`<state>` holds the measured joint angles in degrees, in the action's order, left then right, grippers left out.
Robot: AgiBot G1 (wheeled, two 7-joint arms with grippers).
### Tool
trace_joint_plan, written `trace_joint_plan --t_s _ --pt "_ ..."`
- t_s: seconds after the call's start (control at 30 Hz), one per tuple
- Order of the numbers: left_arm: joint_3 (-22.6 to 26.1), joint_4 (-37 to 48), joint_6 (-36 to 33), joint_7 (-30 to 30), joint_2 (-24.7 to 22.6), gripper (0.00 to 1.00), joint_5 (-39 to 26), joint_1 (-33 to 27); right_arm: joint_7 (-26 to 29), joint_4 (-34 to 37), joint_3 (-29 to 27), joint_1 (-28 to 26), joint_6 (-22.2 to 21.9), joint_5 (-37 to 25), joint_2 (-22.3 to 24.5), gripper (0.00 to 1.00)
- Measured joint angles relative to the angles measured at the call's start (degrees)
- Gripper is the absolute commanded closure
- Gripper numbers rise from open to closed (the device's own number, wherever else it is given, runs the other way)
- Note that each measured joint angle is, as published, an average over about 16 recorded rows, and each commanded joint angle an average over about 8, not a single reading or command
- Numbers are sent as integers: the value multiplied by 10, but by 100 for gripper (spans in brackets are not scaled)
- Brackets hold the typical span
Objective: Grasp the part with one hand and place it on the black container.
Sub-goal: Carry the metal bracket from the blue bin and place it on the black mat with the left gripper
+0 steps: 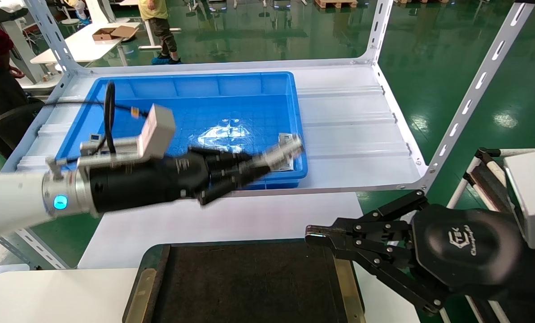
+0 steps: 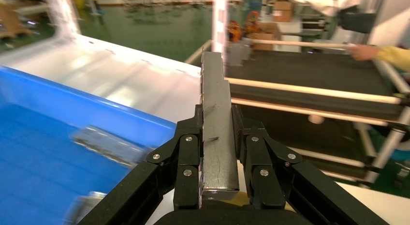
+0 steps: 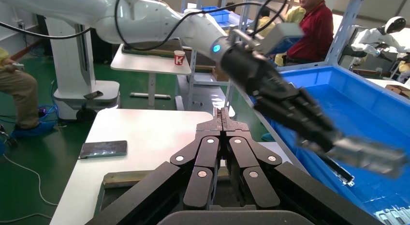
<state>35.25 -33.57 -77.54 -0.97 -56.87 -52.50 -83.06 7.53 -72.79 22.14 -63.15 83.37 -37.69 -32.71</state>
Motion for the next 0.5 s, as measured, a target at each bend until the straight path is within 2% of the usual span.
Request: trace_joint_plan --t_s 0.23,0.5 --pt "4 -145 47 68 43 100 9 101 0 0 0 0 0 0 0 100" --pt "25 -283 167 147 70 100 -12 224 0 0 0 0 0 0 0 100"
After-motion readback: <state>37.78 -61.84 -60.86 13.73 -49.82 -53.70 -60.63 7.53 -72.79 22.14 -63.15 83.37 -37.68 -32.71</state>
